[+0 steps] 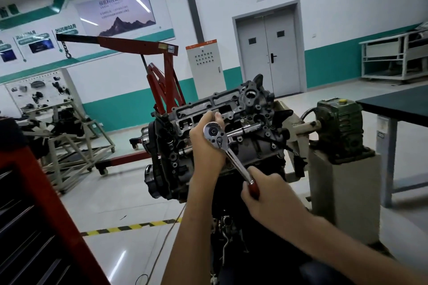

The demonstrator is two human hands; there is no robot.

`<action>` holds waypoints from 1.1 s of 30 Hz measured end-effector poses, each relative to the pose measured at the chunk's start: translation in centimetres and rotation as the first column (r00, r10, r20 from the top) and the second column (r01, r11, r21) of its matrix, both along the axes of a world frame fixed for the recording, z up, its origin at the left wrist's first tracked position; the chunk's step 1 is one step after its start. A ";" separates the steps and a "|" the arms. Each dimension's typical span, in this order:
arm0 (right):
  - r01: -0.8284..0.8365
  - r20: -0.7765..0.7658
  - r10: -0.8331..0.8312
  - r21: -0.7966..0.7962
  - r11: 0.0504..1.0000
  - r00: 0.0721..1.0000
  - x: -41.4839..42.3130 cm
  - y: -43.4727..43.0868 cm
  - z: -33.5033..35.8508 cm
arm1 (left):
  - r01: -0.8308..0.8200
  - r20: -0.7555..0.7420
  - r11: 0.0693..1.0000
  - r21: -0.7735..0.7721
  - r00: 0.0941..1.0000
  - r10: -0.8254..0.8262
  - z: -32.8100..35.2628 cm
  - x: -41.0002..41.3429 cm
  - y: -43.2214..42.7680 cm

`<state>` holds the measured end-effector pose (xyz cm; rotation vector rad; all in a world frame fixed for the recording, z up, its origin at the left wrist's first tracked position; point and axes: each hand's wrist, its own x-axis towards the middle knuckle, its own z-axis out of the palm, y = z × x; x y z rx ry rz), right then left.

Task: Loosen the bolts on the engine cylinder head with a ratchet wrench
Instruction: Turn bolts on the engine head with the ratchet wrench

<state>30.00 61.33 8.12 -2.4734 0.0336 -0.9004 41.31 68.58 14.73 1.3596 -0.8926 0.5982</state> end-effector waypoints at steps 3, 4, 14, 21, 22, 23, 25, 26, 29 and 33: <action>0.060 -0.014 -0.071 -0.383 0.922 0.997 0.1 -4.4 3.3 | 0.018 0.024 0.988 0.157 0.999 -0.022 0.0 0.6 1.7; 0.063 -0.014 -0.081 -0.493 0.868 0.997 0.2 -5.9 4.9 | 0.019 0.027 0.982 0.190 0.999 -0.025 0.2 0.6 2.1; 0.245 0.090 -0.237 -0.582 0.776 0.967 0.4 -6.9 8.5 | -0.036 0.024 0.993 0.114 0.999 0.034 0.0 -0.2 1.8; -0.092 -0.018 0.098 0.224 0.970 0.995 -0.3 3.2 -1.0 | 0.039 -0.059 0.991 -0.126 0.997 -0.047 0.0 -0.7 -0.7; -0.115 0.007 0.118 0.281 0.953 0.993 -0.1 3.7 -1.4 | 0.065 -0.061 0.991 -0.118 0.995 -0.073 0.1 -0.6 -0.7; -0.127 0.016 0.128 0.286 0.950 0.992 0.0 3.5 -1.3 | 0.075 -0.058 0.993 -0.096 0.995 -0.081 0.0 -0.4 -0.4; -0.115 -0.002 0.117 0.155 0.981 0.993 -0.2 1.9 -0.5 | 0.038 -0.031 0.999 -0.027 0.999 -0.039 -0.1 -0.1 0.5; -0.092 -0.027 0.092 0.030 0.995 0.995 -0.4 0.5 0.2 | 0.014 -0.020 1.000 0.004 1.000 -0.014 -0.2 0.1 1.1; -0.039 -0.072 0.008 -0.446 0.894 0.997 -0.3 -4.2 4.2 | 0.016 -0.022 0.996 0.086 1.000 -0.014 -0.3 0.4 2.5; 0.137 0.075 -0.120 -0.717 0.683 0.990 0.7 -8.5 11.1 | -0.004 0.056 0.963 0.268 0.998 -0.011 0.6 0.5 3.1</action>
